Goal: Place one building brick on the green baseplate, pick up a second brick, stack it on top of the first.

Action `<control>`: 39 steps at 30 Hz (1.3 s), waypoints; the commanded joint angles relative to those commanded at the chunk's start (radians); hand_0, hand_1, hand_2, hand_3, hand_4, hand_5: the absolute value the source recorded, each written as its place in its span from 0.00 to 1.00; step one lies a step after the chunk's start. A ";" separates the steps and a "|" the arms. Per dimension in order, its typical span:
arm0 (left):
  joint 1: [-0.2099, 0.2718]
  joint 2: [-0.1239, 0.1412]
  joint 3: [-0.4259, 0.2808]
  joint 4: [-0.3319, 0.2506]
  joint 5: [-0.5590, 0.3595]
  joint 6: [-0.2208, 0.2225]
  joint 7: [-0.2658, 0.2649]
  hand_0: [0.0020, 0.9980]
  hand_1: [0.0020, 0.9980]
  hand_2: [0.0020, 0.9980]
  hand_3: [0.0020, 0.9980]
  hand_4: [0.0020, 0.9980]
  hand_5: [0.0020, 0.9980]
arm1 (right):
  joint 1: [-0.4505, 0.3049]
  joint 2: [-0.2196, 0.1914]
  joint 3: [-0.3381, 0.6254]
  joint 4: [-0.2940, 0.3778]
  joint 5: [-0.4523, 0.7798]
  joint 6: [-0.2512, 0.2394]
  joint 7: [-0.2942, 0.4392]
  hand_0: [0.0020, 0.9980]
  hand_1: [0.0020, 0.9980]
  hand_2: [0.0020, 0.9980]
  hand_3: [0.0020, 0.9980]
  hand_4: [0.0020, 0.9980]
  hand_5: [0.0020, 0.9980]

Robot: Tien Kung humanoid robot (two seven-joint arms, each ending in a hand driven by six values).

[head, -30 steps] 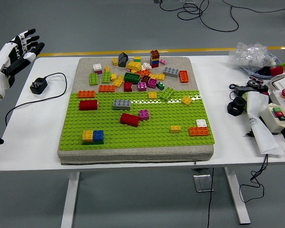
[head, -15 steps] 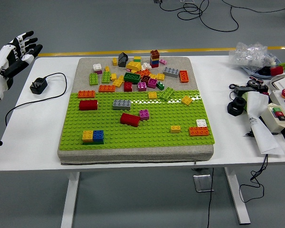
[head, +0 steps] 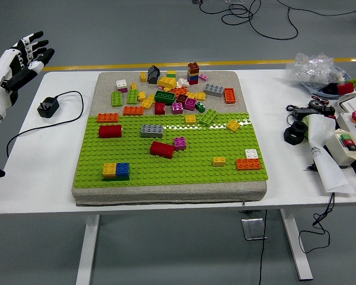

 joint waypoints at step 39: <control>-0.032 -0.001 0.002 0.014 -0.001 -0.001 0.004 1.00 0.92 0.90 0.94 0.81 0.63 | 0.000 -0.001 -0.024 0.000 0.088 -0.056 -0.038 0.77 0.73 0.79 0.81 1.00 0.67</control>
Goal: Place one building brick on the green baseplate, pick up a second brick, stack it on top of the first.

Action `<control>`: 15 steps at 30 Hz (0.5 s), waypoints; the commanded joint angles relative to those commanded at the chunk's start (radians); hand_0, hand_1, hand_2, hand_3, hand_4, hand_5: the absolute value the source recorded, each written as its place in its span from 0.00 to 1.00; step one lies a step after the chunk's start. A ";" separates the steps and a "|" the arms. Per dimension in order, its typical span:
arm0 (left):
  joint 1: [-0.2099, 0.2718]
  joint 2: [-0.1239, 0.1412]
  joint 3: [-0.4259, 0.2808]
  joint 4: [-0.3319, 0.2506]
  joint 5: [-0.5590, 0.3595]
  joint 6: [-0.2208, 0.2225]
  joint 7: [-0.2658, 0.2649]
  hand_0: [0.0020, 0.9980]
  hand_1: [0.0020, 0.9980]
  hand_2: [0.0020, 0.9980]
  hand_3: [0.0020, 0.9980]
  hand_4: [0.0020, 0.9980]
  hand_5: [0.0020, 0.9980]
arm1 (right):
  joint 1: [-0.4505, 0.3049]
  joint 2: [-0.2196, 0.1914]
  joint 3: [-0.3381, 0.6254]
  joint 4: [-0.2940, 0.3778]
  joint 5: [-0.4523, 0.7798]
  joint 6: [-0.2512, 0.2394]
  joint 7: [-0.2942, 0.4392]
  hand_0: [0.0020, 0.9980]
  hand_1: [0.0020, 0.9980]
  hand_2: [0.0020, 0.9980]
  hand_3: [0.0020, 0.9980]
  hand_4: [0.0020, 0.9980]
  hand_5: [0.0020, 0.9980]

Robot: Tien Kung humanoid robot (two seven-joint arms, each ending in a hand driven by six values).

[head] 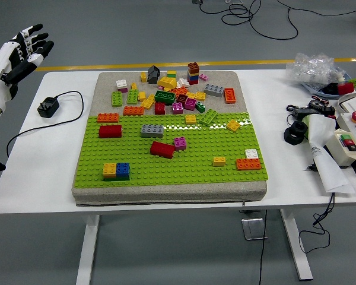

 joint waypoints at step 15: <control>0.000 -0.002 -0.005 -0.001 0.000 -0.001 0.001 1.00 0.92 0.90 0.94 0.81 0.63 | 0.003 0.000 -0.001 0.000 0.004 0.004 0.000 0.77 0.72 0.79 0.81 0.98 0.70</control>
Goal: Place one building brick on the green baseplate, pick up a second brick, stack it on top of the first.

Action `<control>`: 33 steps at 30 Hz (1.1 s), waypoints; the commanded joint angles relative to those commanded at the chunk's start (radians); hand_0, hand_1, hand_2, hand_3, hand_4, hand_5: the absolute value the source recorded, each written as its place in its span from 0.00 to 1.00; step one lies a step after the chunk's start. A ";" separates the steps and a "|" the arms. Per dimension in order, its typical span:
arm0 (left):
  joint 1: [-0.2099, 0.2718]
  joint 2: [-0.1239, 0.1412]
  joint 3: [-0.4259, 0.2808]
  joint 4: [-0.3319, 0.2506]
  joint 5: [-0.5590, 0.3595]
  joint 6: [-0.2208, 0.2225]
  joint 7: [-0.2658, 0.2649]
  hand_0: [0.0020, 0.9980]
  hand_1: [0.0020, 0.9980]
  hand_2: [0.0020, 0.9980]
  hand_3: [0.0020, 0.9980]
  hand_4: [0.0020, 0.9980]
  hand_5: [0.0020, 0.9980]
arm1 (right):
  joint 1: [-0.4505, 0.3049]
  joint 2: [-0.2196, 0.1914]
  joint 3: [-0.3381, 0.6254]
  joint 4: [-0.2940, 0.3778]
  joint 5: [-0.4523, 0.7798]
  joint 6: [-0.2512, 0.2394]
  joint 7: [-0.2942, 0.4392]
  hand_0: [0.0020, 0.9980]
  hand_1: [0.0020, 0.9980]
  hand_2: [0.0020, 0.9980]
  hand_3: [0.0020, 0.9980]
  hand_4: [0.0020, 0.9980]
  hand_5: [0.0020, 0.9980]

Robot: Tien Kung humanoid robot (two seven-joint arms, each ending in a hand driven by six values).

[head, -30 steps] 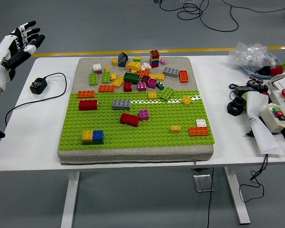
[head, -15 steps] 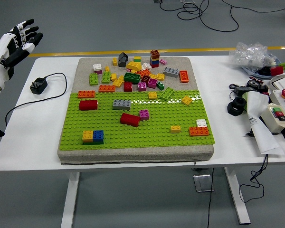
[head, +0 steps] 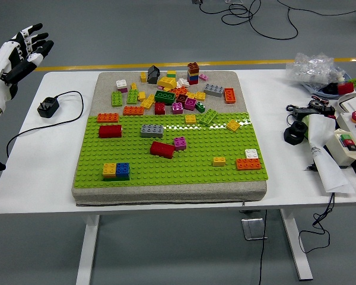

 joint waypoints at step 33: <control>0.005 0.001 -0.004 -0.001 0.000 -0.006 0.002 1.00 0.92 0.90 0.93 0.81 0.62 | 0.000 0.002 -0.001 0.000 -0.009 0.008 -0.002 0.77 0.72 0.78 0.80 0.97 0.70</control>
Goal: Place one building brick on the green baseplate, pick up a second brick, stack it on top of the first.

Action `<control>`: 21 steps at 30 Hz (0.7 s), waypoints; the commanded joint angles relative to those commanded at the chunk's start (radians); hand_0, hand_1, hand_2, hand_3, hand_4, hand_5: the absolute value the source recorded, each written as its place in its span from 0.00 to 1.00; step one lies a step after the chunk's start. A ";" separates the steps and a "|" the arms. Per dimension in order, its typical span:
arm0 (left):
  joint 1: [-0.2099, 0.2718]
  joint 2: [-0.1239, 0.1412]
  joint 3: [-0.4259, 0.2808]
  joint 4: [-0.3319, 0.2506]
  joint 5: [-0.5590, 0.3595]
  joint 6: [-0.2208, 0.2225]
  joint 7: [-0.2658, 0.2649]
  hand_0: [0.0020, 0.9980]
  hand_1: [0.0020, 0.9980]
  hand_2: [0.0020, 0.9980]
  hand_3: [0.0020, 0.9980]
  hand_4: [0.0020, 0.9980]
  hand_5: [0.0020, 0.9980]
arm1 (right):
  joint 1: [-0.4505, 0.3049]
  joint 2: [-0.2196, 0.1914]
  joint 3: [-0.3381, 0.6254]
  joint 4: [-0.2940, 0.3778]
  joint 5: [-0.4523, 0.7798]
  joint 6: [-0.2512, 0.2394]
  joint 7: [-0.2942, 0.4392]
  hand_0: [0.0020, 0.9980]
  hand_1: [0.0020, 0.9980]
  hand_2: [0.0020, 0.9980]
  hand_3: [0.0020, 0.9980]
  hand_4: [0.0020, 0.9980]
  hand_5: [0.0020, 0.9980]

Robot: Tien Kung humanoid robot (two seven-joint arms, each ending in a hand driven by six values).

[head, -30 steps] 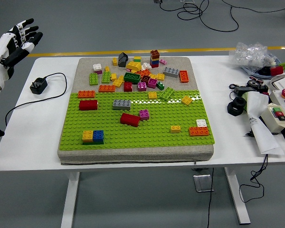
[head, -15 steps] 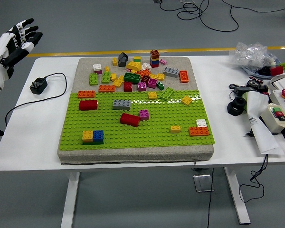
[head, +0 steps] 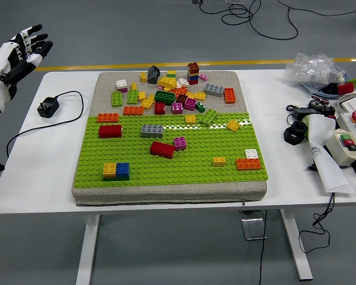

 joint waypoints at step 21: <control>-0.001 0.002 0.006 -0.002 0.007 -0.005 -0.008 0.98 0.90 0.88 0.93 0.86 0.49 | 0.003 0.001 -0.006 0.000 -0.001 0.001 -0.001 0.77 0.72 0.78 0.80 0.97 0.70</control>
